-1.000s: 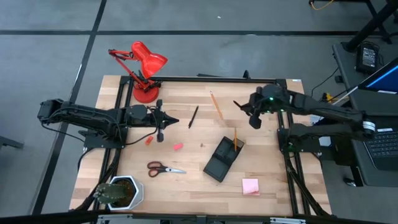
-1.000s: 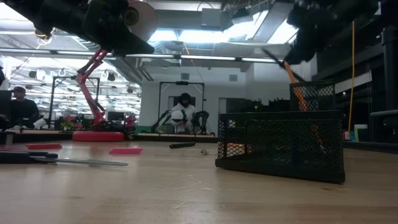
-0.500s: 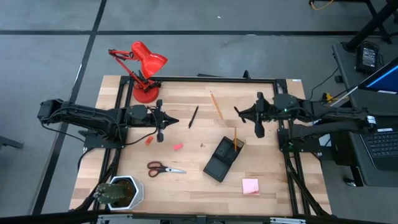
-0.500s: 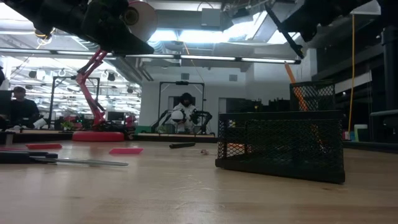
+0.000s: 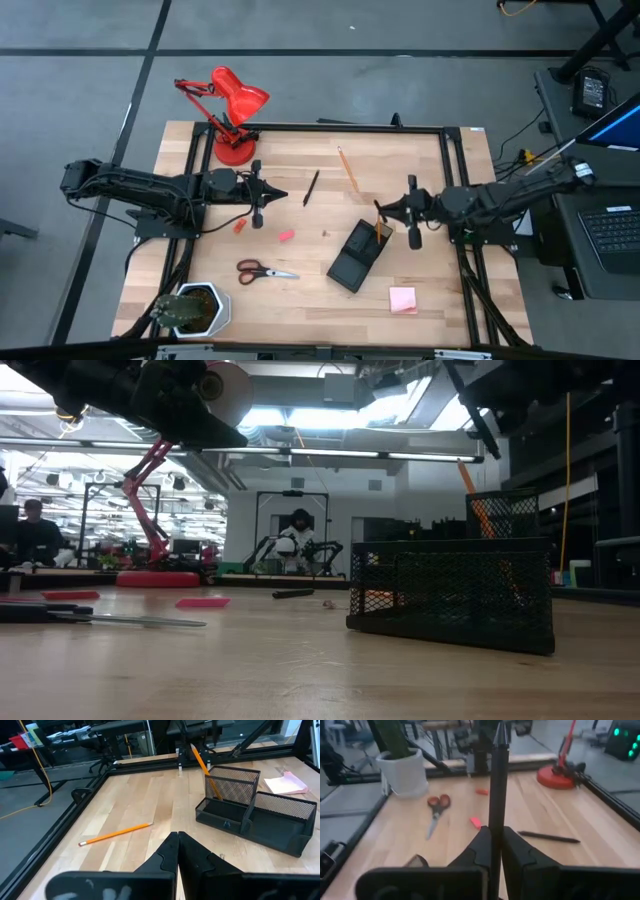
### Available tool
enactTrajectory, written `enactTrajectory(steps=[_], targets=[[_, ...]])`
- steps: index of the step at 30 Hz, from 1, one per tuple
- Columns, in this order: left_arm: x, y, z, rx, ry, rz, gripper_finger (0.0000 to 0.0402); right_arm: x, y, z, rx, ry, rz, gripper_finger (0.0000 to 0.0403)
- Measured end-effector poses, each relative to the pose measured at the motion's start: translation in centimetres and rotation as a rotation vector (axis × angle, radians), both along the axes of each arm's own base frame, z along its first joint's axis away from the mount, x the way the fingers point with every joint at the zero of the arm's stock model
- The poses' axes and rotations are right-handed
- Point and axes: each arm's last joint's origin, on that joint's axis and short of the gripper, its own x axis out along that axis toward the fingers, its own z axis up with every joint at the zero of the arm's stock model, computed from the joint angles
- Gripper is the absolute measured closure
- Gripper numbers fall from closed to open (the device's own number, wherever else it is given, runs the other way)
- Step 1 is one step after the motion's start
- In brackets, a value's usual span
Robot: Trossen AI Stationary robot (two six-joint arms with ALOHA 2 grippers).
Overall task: Pick and place office supplies into organizer
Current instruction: Put the right pen into the desk organizer
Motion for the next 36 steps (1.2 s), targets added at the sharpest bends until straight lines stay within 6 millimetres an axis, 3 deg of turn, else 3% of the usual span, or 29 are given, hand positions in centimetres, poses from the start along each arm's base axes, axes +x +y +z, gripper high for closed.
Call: enactTrajectory(steps=[10,14,36], targets=[[0.0,0.0,0.0,-0.022,-0.005,0.006,0.0399,-1.0,2.4,-4.5,-0.006,-0.124,-0.061,0.0382],[0.0,0.0,0.0,-0.022,-0.005,0.006,0.0400,-0.9,2.7,-5.3,-0.007,-0.169,-0.081,0.0381],[0.0,0.0,0.0,-0.004,0.001,0.001,0.0399,1.7,4.4,-10.4,0.035,-0.063,-0.180,0.0383]])
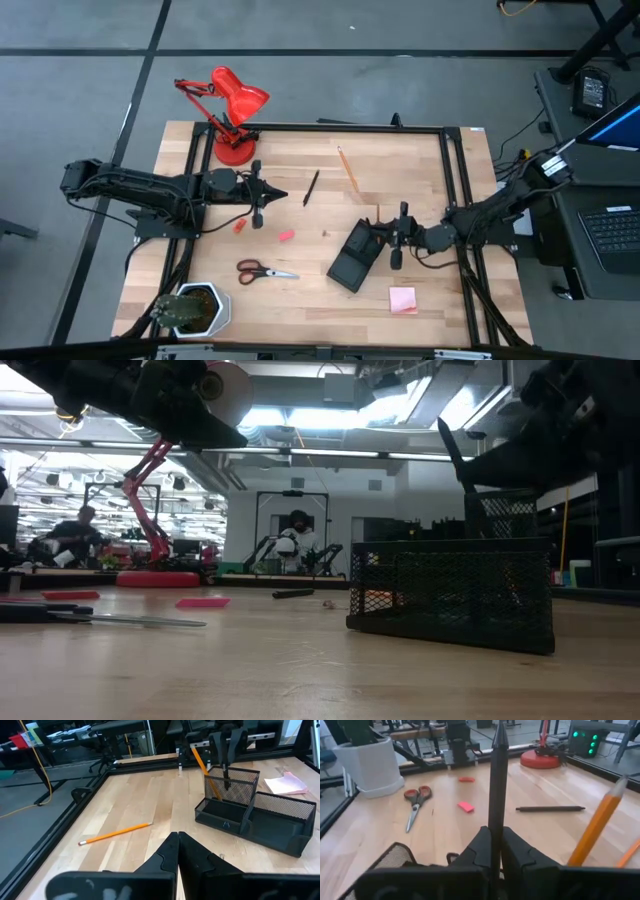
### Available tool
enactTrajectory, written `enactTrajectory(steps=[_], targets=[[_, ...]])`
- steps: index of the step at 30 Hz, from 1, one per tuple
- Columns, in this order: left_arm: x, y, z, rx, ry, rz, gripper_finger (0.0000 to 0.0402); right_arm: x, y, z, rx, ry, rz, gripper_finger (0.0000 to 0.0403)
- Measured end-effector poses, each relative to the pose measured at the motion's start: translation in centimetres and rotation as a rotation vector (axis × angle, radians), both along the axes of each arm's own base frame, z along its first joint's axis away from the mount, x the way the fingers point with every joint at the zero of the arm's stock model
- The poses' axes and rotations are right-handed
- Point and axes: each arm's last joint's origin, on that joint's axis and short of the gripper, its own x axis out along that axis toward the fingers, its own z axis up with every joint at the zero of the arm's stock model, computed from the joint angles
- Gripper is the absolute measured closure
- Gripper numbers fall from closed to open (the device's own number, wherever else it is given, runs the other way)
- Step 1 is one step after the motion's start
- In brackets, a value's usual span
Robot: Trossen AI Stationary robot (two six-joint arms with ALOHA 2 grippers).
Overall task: Pick and place office supplies into organizer
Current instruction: Put the right pen into the desk organizer, then put the orange eraser into the desk organizer
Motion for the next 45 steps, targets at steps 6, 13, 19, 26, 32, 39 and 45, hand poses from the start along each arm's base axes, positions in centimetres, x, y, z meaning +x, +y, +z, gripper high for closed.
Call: enactTrajectory(steps=[6,13,19,26,32,39,45], targets=[[0.0,0.0,0.0,0.001,0.000,0.000,0.0399,-0.1,0.5,0.0,0.005,-0.011,0.020,0.0381],[0.0,0.0,0.0,0.001,0.000,0.000,0.0400,-0.2,0.6,-0.1,-0.001,0.001,0.027,0.0370],[0.0,0.0,0.0,0.000,0.000,0.000,0.0400,-0.3,0.5,-0.1,-0.014,0.006,0.013,0.0337],[0.0,0.0,0.0,-0.002,0.000,-0.007,0.0398,-0.3,0.5,-0.1,-0.036,0.012,0.017,0.0321],[0.0,-0.1,0.0,-0.011,0.000,-0.028,0.0400,-0.4,0.5,1.3,-0.077,-0.062,0.034,0.0321],[0.0,-0.1,0.0,-0.063,-0.009,-0.013,0.0396,-1.7,0.6,4.6,-0.213,-0.205,0.079,0.0320],[0.0,-0.1,0.1,-0.065,-0.017,-0.012,0.0398,-2.4,0.1,6.1,-0.345,-0.245,0.069,0.0320]])
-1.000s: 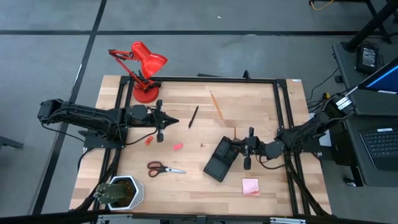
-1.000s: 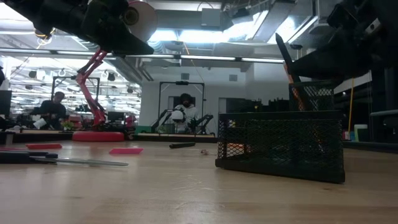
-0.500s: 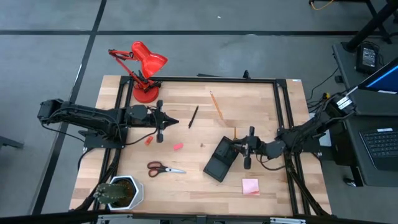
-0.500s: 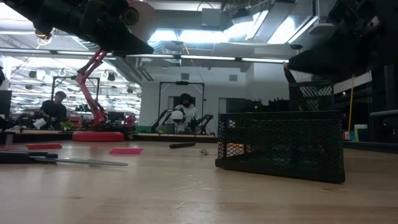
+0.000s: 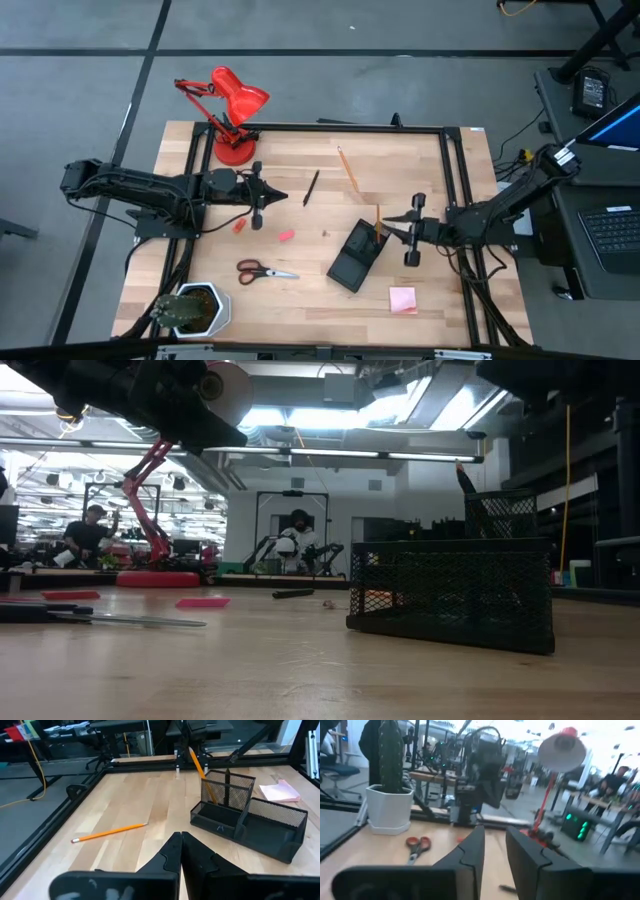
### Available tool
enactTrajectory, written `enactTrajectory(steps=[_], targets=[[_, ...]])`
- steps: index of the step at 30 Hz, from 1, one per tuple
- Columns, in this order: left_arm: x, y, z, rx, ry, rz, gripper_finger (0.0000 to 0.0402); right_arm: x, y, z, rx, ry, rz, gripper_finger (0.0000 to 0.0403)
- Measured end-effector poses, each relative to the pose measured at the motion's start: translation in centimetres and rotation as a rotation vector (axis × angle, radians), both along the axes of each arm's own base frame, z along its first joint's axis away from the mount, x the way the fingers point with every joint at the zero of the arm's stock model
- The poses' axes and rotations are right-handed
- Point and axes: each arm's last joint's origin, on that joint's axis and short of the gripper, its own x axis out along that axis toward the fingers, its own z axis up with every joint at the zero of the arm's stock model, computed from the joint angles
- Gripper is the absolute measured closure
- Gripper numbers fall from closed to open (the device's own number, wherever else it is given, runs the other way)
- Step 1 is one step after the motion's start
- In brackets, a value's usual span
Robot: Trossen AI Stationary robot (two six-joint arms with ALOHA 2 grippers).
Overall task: Pick and place office supplies into organizer
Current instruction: Put the orange eraser into the desk organizer
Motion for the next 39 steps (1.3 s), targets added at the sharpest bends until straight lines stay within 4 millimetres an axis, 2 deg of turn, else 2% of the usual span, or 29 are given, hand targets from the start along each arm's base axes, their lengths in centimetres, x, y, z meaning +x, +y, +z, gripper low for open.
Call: enactTrajectory(steps=[4,10,15,24,27,32,39], targets=[[0.0,0.0,0.0,-0.012,0.001,0.003,0.0400,0.0,-0.8,0.6,-0.035,-0.020,-0.043,0.0332],[0.0,0.1,1.3,-0.090,0.152,0.076,0.0400,0.3,-2.1,0.9,-0.035,-0.035,-0.117,0.0394],[0.1,-0.7,3.0,-0.134,0.307,0.153,0.0401,0.3,-2.8,1.1,-0.058,-0.033,-0.156,0.0393],[-0.2,-4.1,4.7,-0.208,0.601,0.314,0.0400,0.5,-2.9,0.5,-0.088,0.023,-0.161,0.0393],[-0.4,-4.9,4.6,-0.260,0.662,0.387,0.0399,0.5,-2.9,0.4,-0.096,0.036,-0.161,0.0392],[-0.6,-5.9,3.3,-0.358,0.767,0.474,0.0400,0.5,-2.9,0.2,-0.105,0.052,-0.160,0.0392],[-0.4,-6.7,1.9,-0.328,0.899,0.500,0.0394,0.5,-2.9,0.1,-0.111,0.062,-0.160,0.0391]])
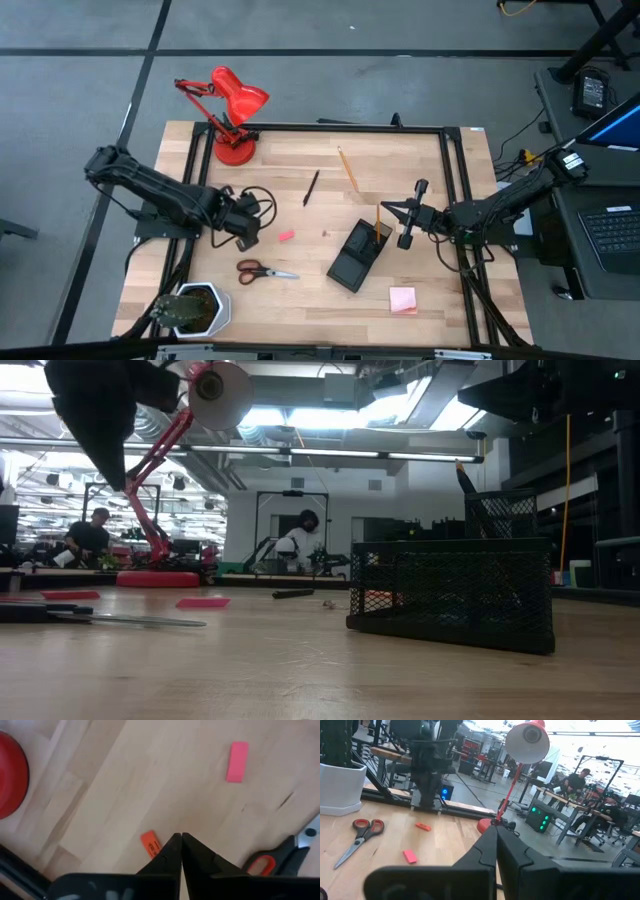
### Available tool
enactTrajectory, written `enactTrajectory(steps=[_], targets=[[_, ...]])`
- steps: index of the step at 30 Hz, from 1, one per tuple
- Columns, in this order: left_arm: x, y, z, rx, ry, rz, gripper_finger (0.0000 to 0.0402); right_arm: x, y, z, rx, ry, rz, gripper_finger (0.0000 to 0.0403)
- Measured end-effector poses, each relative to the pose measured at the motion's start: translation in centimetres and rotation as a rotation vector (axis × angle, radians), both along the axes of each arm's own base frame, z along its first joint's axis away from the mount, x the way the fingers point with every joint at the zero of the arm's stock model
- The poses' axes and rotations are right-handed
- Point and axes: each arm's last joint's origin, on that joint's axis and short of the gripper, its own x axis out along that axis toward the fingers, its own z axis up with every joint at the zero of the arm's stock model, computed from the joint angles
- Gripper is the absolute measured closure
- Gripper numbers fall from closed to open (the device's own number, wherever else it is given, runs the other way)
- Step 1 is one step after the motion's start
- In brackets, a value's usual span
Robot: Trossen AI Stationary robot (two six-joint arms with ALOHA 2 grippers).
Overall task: Pick and place office supplies into organizer
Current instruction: Put the orange eraser into the desk organizer
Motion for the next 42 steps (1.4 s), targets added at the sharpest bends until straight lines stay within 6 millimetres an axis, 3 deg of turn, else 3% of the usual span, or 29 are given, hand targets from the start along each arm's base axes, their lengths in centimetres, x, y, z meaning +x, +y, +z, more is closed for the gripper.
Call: enactTrajectory(steps=[6,16,23,31,42], targets=[[0.4,-0.2,-0.6,0.009,0.029,0.004,0.0364,0.0,0.0,0.0,0.030,-0.009,0.002,0.0391],[0.4,0.0,-0.7,0.032,0.011,0.090,0.0278,0.0,0.0,-0.2,0.043,0.000,0.004,0.0391],[-0.7,0.1,-3.4,-0.041,0.093,0.272,0.0234,0.0,0.0,-0.2,0.037,0.006,0.003,0.0391],[-2.3,0.6,-6.2,-0.029,0.163,0.374,0.0222,0.0,0.0,-0.2,0.017,0.012,0.002,0.0391],[-2.4,1.1,-8.8,-0.091,0.110,0.355,0.0221,0.0,0.0,-0.2,0.016,0.011,0.002,0.0391]])
